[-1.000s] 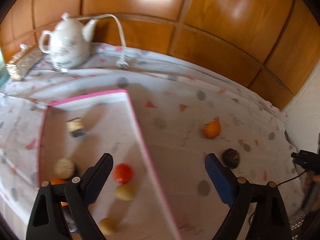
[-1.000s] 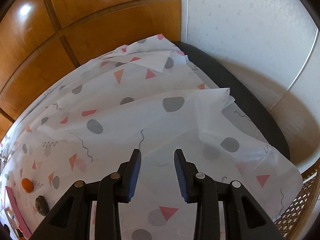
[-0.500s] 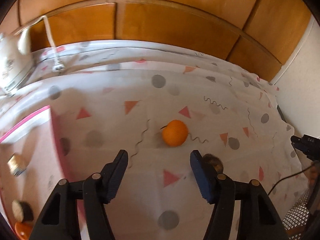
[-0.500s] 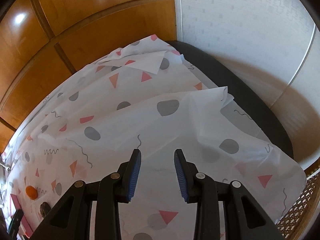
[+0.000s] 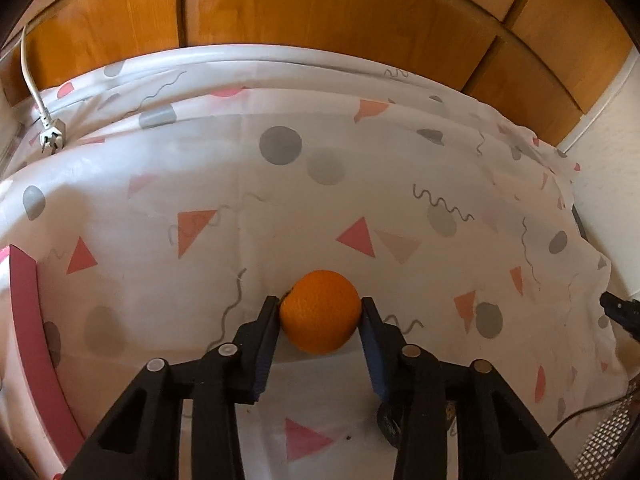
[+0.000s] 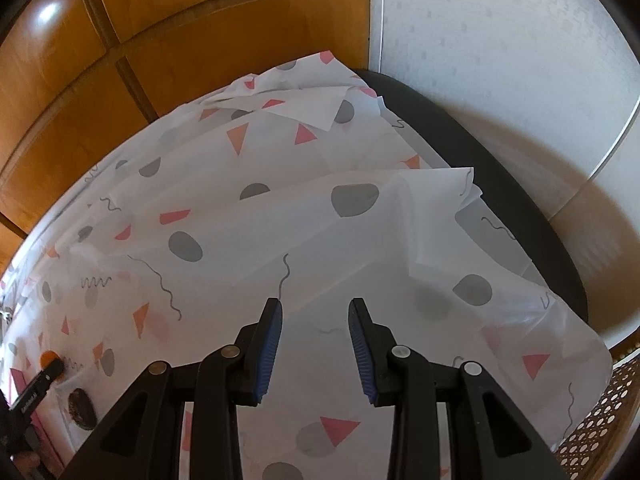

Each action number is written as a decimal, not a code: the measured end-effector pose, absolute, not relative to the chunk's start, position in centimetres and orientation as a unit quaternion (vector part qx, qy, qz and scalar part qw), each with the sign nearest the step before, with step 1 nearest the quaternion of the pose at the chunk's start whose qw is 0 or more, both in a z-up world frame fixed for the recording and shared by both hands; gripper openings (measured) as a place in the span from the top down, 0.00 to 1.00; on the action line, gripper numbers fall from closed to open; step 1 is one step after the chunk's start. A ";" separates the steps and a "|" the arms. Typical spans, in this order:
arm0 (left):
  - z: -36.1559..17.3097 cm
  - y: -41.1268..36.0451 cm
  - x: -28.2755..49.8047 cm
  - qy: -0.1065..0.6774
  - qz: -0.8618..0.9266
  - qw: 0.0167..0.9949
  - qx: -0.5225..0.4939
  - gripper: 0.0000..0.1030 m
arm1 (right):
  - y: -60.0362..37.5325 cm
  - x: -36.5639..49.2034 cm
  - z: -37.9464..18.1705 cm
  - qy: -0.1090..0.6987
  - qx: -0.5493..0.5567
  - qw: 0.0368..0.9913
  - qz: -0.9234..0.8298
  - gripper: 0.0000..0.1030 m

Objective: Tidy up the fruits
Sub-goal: 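Grasp the orange with the left tool, then carry the orange into the pink tray and open the left tool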

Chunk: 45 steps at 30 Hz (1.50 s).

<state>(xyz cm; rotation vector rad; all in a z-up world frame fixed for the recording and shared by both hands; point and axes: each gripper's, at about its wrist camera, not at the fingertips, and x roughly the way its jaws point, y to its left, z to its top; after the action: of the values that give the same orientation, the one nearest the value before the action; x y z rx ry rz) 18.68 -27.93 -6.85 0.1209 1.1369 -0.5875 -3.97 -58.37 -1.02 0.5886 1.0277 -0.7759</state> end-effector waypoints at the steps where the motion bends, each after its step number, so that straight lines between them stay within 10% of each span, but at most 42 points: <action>1: -6.8 -27.6 18.5 0.533 -0.275 0.799 0.052 0.62 | -58.4 -3.9 -1.1 0.474 0.269 0.759 -0.356 0.66; 25: -2.9 -5.2 15.7 0.493 -0.101 0.858 -0.105 0.62 | -58.1 -4.2 -1.2 0.478 0.263 0.758 -0.358 0.66; 45: -1.0 -1.8 12.1 0.452 -0.044 0.887 -0.087 0.46 | -57.9 -4.6 -2.0 0.487 0.264 0.748 -0.365 0.66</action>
<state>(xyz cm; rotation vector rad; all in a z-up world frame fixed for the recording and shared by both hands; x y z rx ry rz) 12.12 -1.82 -1.00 -0.1802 0.9391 -0.0915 -4.63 -57.89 -2.02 0.5783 1.0654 -0.7991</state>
